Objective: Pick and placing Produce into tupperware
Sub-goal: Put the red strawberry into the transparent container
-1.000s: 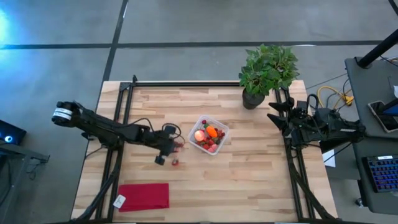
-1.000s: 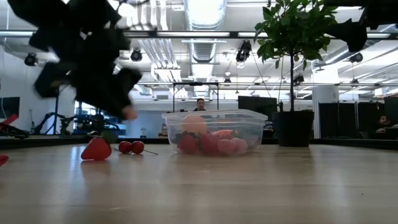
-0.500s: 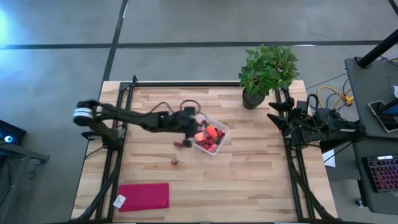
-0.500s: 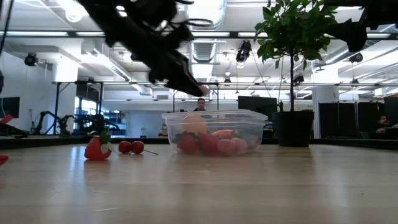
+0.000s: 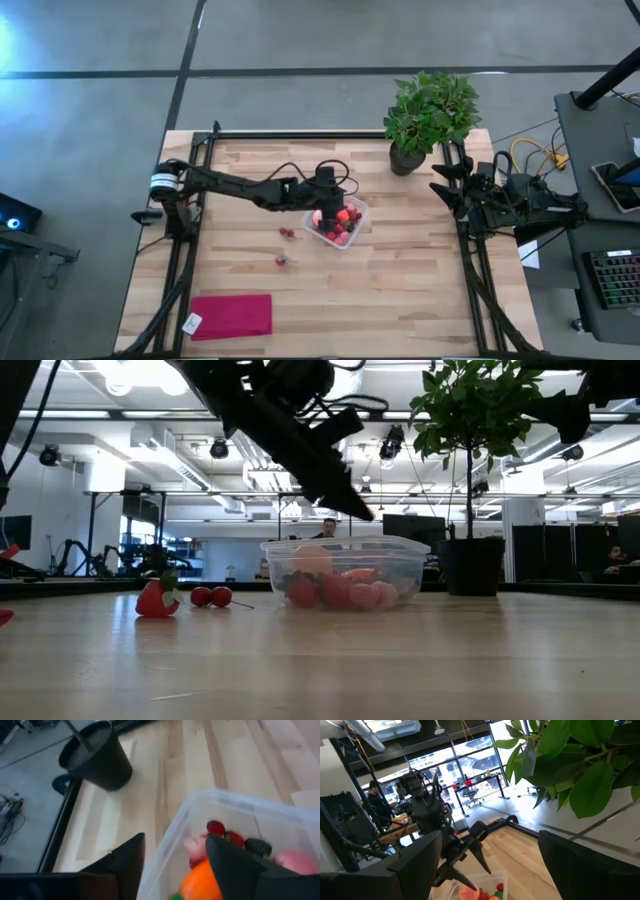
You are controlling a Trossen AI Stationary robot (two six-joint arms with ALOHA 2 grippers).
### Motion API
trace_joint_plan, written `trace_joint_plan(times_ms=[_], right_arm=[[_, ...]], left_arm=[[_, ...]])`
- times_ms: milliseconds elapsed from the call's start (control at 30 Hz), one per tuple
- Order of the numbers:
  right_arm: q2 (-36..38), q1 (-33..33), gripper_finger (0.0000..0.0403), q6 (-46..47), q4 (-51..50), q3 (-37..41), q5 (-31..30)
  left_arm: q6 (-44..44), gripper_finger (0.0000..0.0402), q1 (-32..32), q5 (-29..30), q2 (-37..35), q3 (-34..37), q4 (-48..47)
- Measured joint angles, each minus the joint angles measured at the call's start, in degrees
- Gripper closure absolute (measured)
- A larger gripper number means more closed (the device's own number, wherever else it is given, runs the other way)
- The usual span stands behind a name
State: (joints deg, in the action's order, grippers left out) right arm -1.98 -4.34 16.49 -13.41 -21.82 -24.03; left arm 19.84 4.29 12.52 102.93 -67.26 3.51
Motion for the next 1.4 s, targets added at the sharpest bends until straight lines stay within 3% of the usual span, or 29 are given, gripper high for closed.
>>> trace_joint_plan(times_ms=[133,333,433,633,967,1067,1200,1267,1400], right_arm=[[0.0,0.0,0.0081,0.0,0.0,0.0,0.0],[-0.2,0.0,0.0081,0.0,0.2,0.0,0.0],[-0.5,0.0,0.0081,0.0,0.3,0.1,0.0],[-0.7,0.0,0.0081,0.0,0.3,0.1,0.0],[-0.7,0.0,0.008,0.0,0.3,0.1,0.0],[-0.7,0.0,0.008,0.0,0.3,0.1,0.0],[-0.7,0.0,0.008,0.0,0.3,0.1,0.0],[-0.7,0.0,0.008,0.0,0.3,0.1,0.0],[-0.7,0.0,0.008,0.0,0.3,0.1,0.0]], left_arm=[[0.0,0.0178,0.0,0.3,-2.3,-0.1,-10.9],[-3.6,0.0174,-0.4,-4.9,-7.6,1.2,-26.9],[-4.4,0.0173,-0.8,-9.0,-10.9,1.4,-30.7],[-4.5,0.0173,-2.2,-11.6,-18.2,4.6,-37.8],[-9.2,0.0173,-9.9,-20.1,-31.4,21.2,-38.0],[-10.0,0.0173,-14.8,-19.1,-33.6,25.3,-34.1],[-8.9,0.0173,-19.7,-17.9,-34.3,29.3,-22.2],[-10.8,0.0173,-20.8,-17.5,-32.8,30.8,-17.2],[-16.6,0.0173,-21.4,-10.8,-27.4,31.4,-17.0]])
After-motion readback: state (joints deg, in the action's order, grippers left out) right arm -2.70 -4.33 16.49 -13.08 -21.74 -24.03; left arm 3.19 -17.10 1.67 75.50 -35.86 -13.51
